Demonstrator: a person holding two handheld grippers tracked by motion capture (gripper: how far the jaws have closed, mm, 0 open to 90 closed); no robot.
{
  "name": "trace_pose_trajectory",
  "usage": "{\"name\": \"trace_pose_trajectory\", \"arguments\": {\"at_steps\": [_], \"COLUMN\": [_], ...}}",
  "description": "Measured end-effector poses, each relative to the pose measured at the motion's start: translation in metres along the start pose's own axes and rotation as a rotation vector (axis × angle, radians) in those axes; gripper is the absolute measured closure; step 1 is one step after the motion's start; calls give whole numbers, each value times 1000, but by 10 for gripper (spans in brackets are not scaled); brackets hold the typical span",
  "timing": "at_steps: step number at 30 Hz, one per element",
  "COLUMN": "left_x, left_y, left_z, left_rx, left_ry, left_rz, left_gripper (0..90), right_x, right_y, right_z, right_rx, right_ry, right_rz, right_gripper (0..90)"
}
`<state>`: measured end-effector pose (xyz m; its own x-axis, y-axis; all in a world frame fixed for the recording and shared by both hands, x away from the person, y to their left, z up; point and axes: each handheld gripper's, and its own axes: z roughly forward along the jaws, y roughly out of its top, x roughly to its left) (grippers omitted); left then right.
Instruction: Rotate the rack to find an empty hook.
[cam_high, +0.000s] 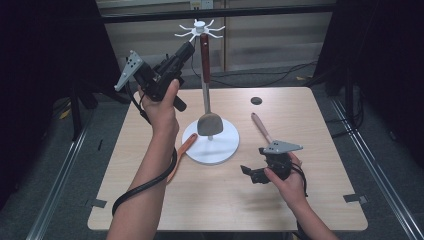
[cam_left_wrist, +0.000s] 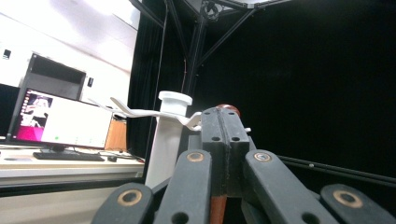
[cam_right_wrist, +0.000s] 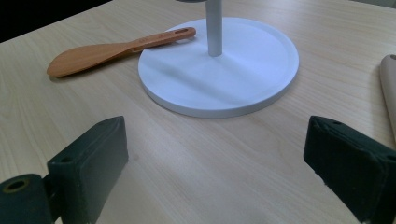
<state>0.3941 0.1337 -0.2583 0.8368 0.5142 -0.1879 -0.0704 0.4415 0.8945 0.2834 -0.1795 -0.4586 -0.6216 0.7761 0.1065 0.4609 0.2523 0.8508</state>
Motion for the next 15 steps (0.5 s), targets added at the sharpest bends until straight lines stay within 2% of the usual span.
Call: {"name": "trace_pose_trajectory", "arguments": {"at_steps": [15], "left_x": [11], "left_y": [3], "left_z": [-3], "left_rx": [-3], "left_ry": [24], "left_rz": [-19], "left_gripper": [900], "right_x": [-1], "right_y": [0], "right_z": [-1], "right_rx": [-5], "right_ry": [1], "right_rz": [-5], "right_gripper": [60]}}
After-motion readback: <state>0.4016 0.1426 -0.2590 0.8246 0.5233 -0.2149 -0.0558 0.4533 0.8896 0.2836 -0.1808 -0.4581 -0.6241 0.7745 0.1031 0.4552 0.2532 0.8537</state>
